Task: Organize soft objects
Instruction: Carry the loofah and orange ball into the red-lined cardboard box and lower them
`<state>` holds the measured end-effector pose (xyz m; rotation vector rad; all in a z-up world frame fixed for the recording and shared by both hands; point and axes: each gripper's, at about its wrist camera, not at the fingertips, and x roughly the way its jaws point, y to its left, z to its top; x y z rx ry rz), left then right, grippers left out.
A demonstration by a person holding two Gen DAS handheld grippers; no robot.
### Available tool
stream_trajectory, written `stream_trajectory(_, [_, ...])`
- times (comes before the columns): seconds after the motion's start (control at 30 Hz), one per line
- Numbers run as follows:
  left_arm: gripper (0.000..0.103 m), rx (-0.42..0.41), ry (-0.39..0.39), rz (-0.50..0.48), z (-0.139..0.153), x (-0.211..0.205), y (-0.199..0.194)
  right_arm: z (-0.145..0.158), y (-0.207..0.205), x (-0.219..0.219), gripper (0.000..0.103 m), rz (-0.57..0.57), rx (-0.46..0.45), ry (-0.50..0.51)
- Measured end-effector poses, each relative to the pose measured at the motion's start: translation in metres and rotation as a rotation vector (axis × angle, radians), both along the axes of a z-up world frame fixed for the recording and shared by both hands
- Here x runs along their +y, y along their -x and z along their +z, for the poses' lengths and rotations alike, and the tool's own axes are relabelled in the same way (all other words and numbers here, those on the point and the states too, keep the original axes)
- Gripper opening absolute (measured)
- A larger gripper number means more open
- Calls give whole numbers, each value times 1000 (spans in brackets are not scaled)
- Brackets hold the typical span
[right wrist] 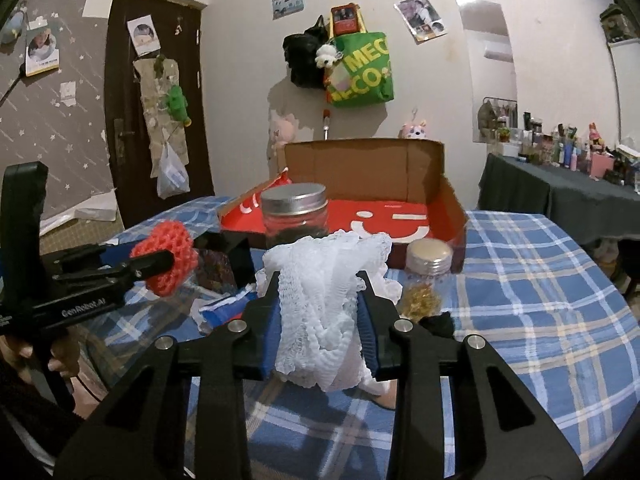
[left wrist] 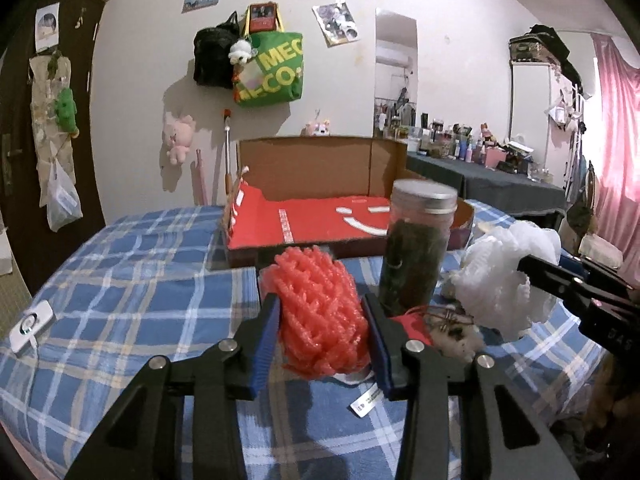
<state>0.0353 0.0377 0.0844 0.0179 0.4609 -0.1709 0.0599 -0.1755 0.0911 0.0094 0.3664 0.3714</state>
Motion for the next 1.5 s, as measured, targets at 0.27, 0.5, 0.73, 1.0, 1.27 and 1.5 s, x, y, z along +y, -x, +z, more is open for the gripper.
stream_trajectory(0.27, [43,-52,-9,-13,23,2,-2,24,-4,-16,31,-38,-60,-14])
stream_trajectory(0.5, [43,-59,-9,-44,41,4,-26,45,-26,-29,31,-39,-95,-15])
stream_trajectory(0.73, [42,-43,-31,-94,57,2,-57,65,-63,-33,31,2,-103,14])
stream_trajectory(1.0, [42,4,-51,-198,77,-6,-100,80,-114,-30,31,86,-48,38])
stream_trajectory(1.27, [42,82,-75,-300,88,-18,-149,93,-171,-14,31,158,28,79])
stream_trajectory(1.5, [42,164,-94,-345,88,-27,-208,93,-245,1,31,181,159,83])
